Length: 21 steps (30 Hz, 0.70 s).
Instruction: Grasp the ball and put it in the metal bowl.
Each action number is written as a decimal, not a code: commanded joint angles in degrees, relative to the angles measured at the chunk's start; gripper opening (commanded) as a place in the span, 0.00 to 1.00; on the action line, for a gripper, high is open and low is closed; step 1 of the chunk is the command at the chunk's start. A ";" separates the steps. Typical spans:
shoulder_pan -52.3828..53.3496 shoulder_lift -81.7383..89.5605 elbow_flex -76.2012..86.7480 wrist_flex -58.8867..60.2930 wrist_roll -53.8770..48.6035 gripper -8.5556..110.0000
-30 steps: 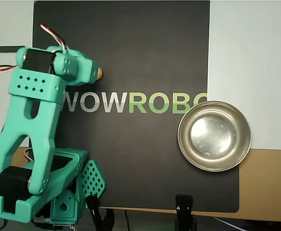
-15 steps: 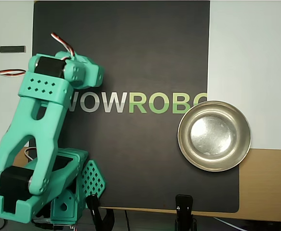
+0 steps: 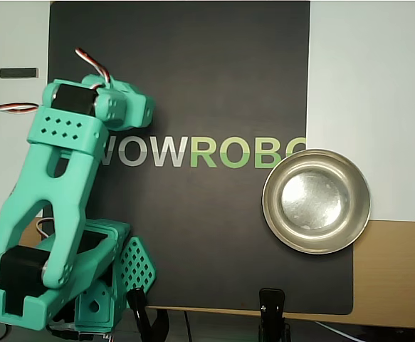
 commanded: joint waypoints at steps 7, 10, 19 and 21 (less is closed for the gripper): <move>0.00 0.18 -0.09 0.00 -0.35 0.19; 0.00 0.18 0.00 0.09 -0.35 0.22; 0.09 -2.02 -0.18 -0.26 -0.35 0.24; 0.09 -2.11 -0.18 -0.26 -0.35 0.30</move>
